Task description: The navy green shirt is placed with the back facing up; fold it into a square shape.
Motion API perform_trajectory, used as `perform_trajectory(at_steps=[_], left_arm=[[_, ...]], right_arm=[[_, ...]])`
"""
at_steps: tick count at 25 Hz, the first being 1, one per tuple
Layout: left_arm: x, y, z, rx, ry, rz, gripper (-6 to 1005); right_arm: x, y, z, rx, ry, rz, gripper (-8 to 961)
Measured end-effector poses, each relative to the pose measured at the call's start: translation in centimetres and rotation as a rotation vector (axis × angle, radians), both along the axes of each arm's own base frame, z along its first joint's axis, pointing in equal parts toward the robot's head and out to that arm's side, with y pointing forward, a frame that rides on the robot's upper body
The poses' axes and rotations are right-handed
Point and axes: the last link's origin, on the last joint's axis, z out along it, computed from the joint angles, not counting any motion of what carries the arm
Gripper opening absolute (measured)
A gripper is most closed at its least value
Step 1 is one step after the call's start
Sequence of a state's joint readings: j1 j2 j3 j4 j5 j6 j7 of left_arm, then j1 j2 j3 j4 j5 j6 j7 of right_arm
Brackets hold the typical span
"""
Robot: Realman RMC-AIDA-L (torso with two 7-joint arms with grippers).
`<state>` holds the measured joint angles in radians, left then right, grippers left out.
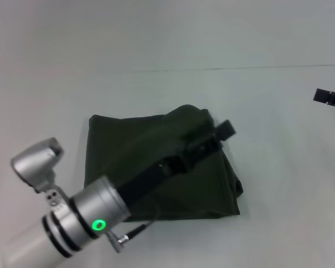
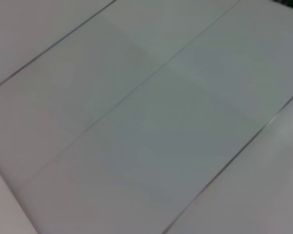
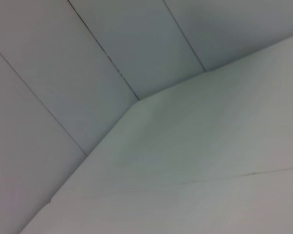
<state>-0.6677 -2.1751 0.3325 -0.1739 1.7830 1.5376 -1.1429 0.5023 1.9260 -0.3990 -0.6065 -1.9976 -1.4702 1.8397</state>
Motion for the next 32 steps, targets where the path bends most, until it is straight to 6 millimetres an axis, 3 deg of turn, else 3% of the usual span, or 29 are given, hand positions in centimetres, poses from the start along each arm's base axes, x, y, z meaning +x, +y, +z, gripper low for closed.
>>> perform_trajectory(at_steps=[7,12,20,26,32], left_arm=[[-3.4,0.9,3.2,0.179,0.130,-0.055,908],[-5.8,0.6,4.8,0.297,0.253,-0.080,906],[-8.0,-0.7,6.6,0.373,0.333,-0.111,904],[-8.6,-1.9,7.4,0.441,0.354,-0.156,904],[-8.7,-1.7,7.2,0.432,0.374,-0.162,904]], right_arm=[[-2.0,1.6,-1.0,-0.149,0.034,-0.056,901],[-3.3,2.6,-1.9,-0.179,0.062,-0.066,901],[-3.9,3.6,-5.3,-0.241,0.029,-0.109,897],[-3.9,3.9,-7.6,-0.280,-0.045,-0.139,893],[-4.4,4.3,-9.9,-0.312,-0.098,-0.151,890]])
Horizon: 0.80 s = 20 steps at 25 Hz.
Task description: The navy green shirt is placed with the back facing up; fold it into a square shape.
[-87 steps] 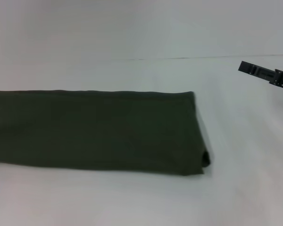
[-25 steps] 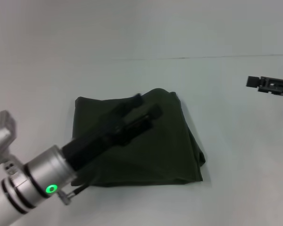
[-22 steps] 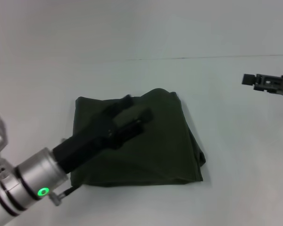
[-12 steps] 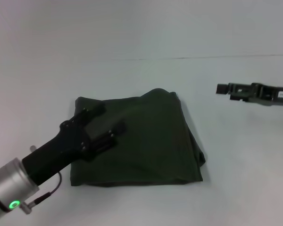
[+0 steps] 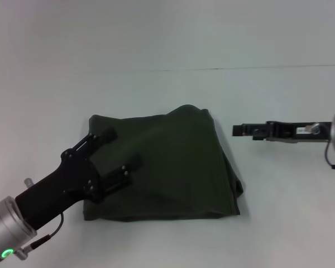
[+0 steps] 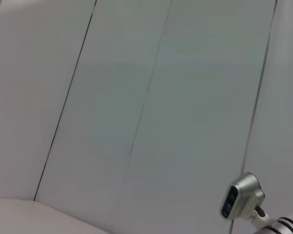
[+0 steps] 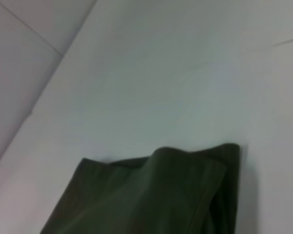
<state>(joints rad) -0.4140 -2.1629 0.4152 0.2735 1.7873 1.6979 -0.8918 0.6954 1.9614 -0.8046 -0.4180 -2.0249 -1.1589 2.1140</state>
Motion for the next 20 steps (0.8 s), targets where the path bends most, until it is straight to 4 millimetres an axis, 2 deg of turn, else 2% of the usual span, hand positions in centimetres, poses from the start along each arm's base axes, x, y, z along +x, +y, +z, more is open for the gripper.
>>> perform_trajectory(at_steps=[9,20], left_arm=[[-0.1,0.3,-0.1,-0.003,0.032,-0.004,903],[-0.2,0.4,-0.2,-0.007,0.032,0.008,903]], right_arm=[[-2.1,0.5,-3.1,-0.043,-0.041,0.030,885],[-3.1,0.8,-3.5,-0.050,-0.033,0.053,882]])
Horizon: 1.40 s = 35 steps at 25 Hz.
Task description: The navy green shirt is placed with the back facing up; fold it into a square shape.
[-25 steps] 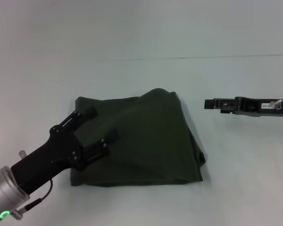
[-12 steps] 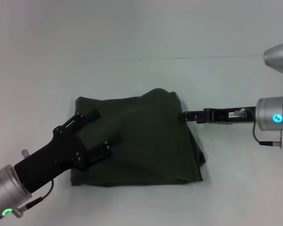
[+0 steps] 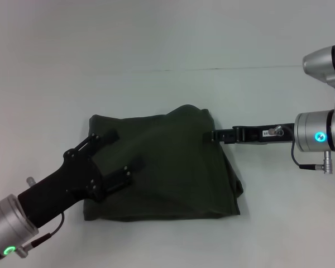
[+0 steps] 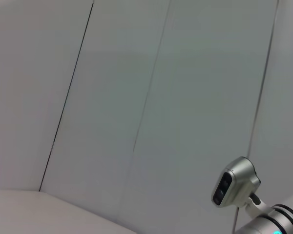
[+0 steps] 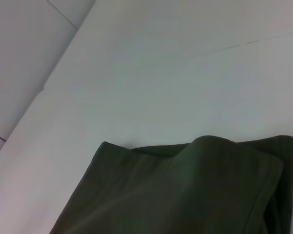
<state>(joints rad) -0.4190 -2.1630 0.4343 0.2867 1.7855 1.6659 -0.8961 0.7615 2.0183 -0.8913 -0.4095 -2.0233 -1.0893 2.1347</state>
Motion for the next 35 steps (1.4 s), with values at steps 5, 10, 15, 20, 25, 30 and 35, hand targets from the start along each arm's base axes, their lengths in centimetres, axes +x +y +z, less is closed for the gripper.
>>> perform_trajectory(at_steps=[5,10,15,20,25,30,35], left_arm=[[-0.1,0.1,-0.1,0.001,0.002,0.008,903],[-0.1,0.1,-0.1,0.003,0.000,0.012,903],[0.0,0.2,0.0,0.004,-0.001,0.012,904],[0.0,0.4,0.1,0.002,0.000,0.018,904],[-0.1,0.5,0.0,0.000,0.003,0.026,903],[-0.5,0.8,0.2,-0.012,0.002,0.057,903],[-0.7,0.8,0.4,-0.010,0.003,0.066,904]], right_arm=[[0.0,0.2,0.1,0.005,-0.001,-0.009,881],[0.2,0.2,-0.3,0.016,-0.011,-0.023,881],[-0.2,0.4,-1.0,0.024,-0.022,-0.024,881],[-0.2,0.3,-1.2,0.024,-0.026,-0.021,873],[0.1,0.2,-0.3,0.033,-0.004,-0.022,760],[-0.2,-0.2,1.4,0.047,0.040,0.019,755],[-1.3,0.0,1.8,0.047,0.046,0.074,737]])
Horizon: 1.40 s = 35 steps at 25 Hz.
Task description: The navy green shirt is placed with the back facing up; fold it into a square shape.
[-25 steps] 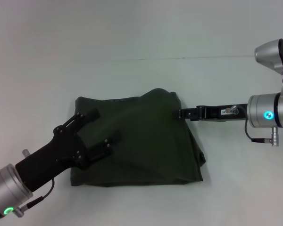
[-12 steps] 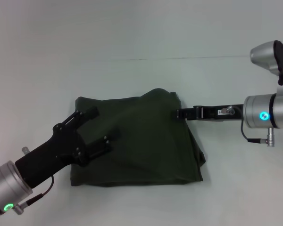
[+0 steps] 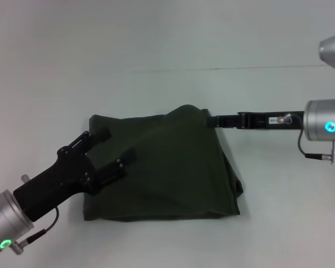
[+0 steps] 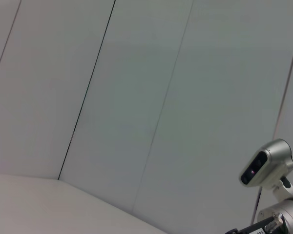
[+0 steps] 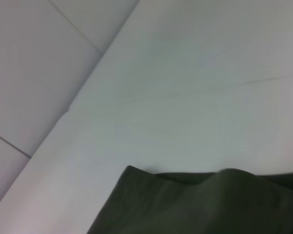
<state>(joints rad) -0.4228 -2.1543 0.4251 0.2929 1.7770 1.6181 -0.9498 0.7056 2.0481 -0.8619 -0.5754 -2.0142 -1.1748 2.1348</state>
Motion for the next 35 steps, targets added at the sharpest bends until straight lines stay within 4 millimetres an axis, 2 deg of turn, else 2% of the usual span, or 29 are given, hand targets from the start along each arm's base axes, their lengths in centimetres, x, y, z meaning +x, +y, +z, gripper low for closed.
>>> perform_trajectory(at_steps=[5,10,15,18,26,32,35], left_arm=[[-0.1,0.1,-0.1,0.007,-0.001,0.016,904],[-0.3,0.2,-0.1,0.017,-0.002,0.035,904],[-0.4,0.2,0.0,0.026,-0.010,0.049,903],[-0.5,0.1,0.0,0.026,-0.010,0.050,903],[-0.4,0.2,0.0,0.028,-0.010,0.048,904],[-0.3,0.3,0.0,0.026,-0.012,0.046,904],[-0.3,0.3,0.0,0.026,-0.013,0.045,904]], right_arm=[[-1.9,0.6,-2.2,0.011,-0.061,0.134,719],[-3.0,0.9,-5.0,-0.002,-0.151,0.247,518],[-2.7,1.1,-6.3,0.000,-0.231,0.283,287],[-2.3,0.9,-6.6,-0.011,-0.261,0.285,51],[-0.9,0.4,-6.5,-0.007,-0.282,0.255,13],[-0.9,0.6,-6.2,0.011,-0.283,0.265,-1],[-1.7,0.7,-5.9,0.038,-0.242,0.314,-1]])
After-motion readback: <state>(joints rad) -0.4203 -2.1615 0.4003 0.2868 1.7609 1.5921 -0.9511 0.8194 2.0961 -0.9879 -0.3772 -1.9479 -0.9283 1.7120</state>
